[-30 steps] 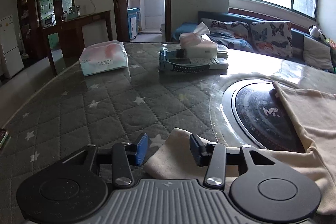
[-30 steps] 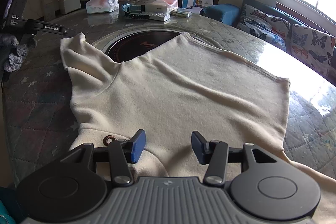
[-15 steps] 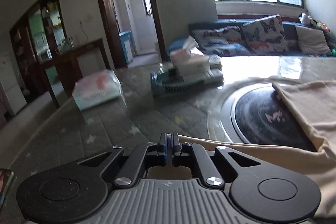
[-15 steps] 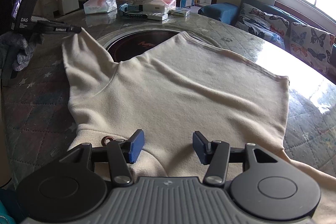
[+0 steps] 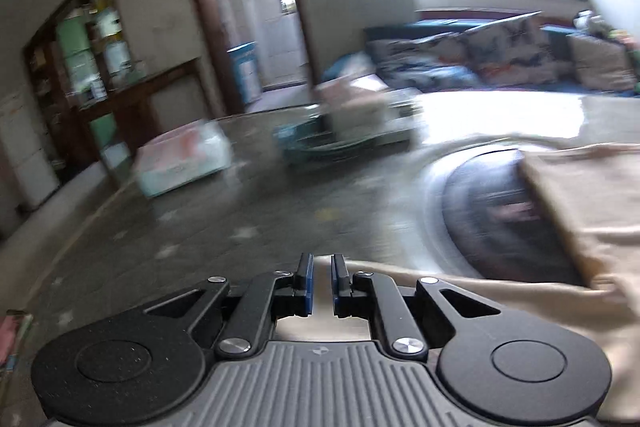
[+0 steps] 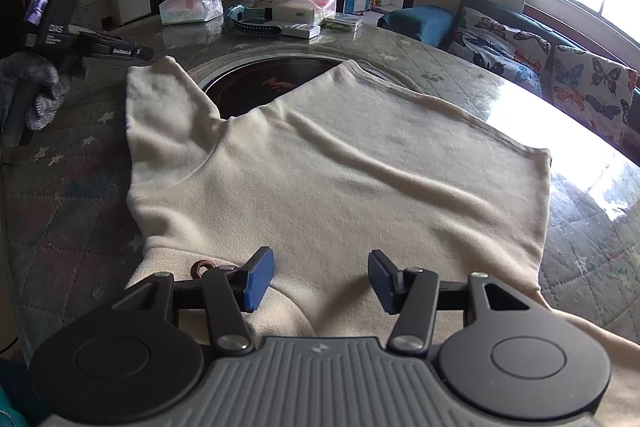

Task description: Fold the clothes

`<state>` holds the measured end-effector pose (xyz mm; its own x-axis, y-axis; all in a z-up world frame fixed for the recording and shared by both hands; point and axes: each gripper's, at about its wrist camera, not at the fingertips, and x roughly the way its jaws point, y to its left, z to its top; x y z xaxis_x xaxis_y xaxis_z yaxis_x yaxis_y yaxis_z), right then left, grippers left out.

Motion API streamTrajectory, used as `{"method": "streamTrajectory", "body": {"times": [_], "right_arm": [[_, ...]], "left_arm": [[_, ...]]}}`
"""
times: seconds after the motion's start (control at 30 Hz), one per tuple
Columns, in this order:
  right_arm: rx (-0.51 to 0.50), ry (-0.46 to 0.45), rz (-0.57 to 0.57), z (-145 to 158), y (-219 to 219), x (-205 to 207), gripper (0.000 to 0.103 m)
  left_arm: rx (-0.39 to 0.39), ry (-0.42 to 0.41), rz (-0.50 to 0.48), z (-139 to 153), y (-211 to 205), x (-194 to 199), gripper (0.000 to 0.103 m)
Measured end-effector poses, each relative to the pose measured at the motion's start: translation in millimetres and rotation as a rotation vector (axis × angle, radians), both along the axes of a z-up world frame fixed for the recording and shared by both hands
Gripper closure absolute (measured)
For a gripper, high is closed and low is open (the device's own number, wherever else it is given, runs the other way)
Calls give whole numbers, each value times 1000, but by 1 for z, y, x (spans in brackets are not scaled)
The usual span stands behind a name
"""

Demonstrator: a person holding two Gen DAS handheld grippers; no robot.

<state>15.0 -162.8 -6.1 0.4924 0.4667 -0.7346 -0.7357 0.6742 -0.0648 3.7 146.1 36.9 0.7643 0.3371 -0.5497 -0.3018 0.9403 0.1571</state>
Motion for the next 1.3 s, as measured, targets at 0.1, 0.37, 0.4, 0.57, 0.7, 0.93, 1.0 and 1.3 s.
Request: {"method": "streamTrajectory", "body": {"times": [0.1, 0.37, 0.4, 0.57, 0.7, 0.93, 1.0, 1.3], "right_arm": [[-1, -3, -2, -1, 0, -1, 50], [2, -7, -7, 0, 0, -2, 50], [2, -8, -8, -1, 0, -2, 50], [12, 1, -10, -1, -1, 0, 49], [23, 12, -11, -1, -3, 3, 49], [53, 19, -61, 13, -13, 25, 50], [67, 11, -95, 21, -15, 39, 50], [88, 33, -219, 23, 7, 109, 51]], "left_arm": [[-86, -14, -125, 5, -29, -2, 93], [-196, 25, -397, 0, -99, 15, 93], [-195, 36, -407, -4, -103, 18, 93], [-196, 95, -365, -19, -107, 32, 93], [-207, 85, -357, -16, -102, 30, 92], [-205, 48, -490, -7, -138, 13, 92], [-216, 52, -546, -9, -154, 8, 92], [-254, 76, -715, -23, -193, -1, 92]]}}
